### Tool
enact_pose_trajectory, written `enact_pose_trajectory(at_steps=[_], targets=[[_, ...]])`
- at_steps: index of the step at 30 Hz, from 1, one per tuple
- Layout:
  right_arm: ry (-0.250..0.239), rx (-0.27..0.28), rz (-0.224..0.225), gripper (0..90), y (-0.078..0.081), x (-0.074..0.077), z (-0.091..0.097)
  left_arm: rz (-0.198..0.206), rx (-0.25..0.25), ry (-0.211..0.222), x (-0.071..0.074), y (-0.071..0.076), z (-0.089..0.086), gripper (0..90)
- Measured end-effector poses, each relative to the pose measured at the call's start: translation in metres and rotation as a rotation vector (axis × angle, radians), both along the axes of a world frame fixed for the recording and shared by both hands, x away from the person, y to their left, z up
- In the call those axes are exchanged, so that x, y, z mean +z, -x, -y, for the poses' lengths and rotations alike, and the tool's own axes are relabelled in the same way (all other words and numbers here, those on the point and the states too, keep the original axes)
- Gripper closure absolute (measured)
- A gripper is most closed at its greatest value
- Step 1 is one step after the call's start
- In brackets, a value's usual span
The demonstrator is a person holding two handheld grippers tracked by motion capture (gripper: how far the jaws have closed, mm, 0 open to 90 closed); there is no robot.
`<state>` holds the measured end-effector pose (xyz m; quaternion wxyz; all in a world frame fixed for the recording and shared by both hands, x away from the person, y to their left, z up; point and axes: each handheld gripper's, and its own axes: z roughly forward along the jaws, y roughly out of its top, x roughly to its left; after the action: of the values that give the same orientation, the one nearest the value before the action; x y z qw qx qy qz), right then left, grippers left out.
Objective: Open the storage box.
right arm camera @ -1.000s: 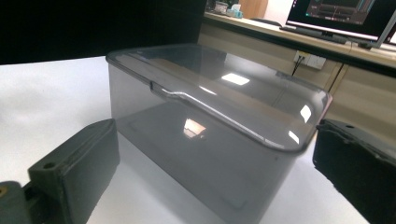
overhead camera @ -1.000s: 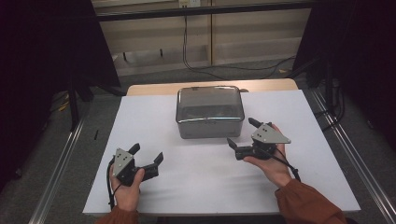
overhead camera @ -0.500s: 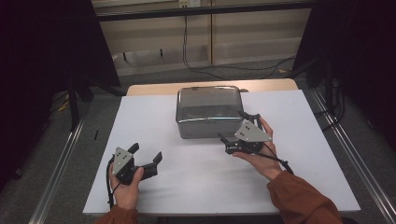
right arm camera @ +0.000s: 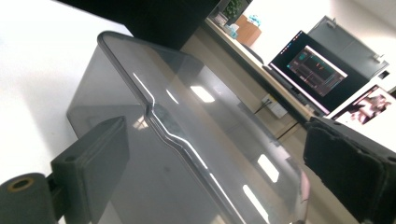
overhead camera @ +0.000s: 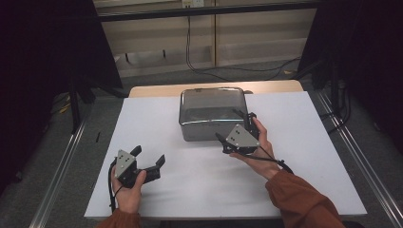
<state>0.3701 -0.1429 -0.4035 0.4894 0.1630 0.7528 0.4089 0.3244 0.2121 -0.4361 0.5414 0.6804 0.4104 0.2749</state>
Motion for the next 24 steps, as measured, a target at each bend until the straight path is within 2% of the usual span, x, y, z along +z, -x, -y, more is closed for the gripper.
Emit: enact_pose_trajectory(at_steps=[5,6,8,10,13,14,16,20,24], targets=[[0.105,0.005,0.068,11.2,0.000,-0.001,-0.009,0.003,0.004,0.000,0.001,0.000,-0.001,4.4],[0.105,0.005,0.068,11.2,0.000,-0.001,-0.009,0.006,0.007,-0.001,0.001,0.000,-0.002,4.4],[0.162,-0.004,0.106,12.1,0.000,-0.002,-0.011,0.007,0.006,0.003,0.001,0.000,-0.002,4.4],[0.190,-0.004,0.120,13.5,-0.001,-0.004,-0.013,0.006,0.006,0.001,0.001,0.000,-0.002,4.4],[0.274,-0.011,0.172,16.0,-0.002,-0.007,-0.017,0.006,0.005,0.000,0.001,0.000,-0.002,4.4],[0.274,-0.011,0.172,16.0,-0.002,-0.007,-0.017,0.006,0.005,-0.003,0.001,0.000,-0.002,4.4],[0.330,-0.013,0.238,18.9,-0.001,-0.007,-0.019,0.006,0.005,-0.004,0.000,0.000,-0.001,4.4],[0.396,-0.010,0.274,21.3,-0.001,-0.009,-0.025,0.007,0.003,-0.007,0.000,0.000,-0.001,4.4],[0.442,-0.014,0.288,25.9,-0.002,-0.011,-0.027,0.007,0.004,-0.007,0.000,0.000,-0.001,4.4]])
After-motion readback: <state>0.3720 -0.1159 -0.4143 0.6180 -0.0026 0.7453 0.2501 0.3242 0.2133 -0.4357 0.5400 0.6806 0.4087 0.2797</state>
